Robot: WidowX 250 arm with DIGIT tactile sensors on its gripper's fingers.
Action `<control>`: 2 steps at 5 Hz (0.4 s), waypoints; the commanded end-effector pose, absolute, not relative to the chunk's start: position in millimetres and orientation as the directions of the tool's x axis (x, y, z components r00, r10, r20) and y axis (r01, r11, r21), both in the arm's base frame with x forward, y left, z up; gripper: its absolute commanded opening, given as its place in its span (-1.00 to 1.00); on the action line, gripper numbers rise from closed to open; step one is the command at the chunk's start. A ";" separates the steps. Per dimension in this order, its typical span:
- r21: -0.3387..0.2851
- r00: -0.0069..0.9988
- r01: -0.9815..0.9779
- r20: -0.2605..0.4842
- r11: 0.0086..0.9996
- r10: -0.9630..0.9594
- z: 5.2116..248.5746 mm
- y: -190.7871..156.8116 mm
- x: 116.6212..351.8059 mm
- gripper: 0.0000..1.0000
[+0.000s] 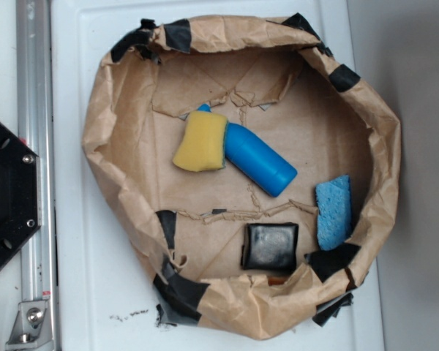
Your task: Grab the green sponge.
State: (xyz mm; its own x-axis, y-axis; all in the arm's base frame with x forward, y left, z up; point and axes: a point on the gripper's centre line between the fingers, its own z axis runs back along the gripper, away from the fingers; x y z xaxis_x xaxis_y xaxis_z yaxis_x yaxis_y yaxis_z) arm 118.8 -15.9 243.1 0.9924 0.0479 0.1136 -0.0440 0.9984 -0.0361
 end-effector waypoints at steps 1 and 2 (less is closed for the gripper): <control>-0.036 0.992 -0.044 0.114 0.998 0.048 243.1 -15.9 118.8 1.00; 0.030 0.951 -0.290 0.117 0.957 0.284 210.3 11.7 168.3 1.00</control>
State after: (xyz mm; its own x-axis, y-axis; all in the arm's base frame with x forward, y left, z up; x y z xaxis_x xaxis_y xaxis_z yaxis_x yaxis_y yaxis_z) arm 166.3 6.7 205.6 0.9616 0.2599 0.0883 -0.2634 0.9642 0.0308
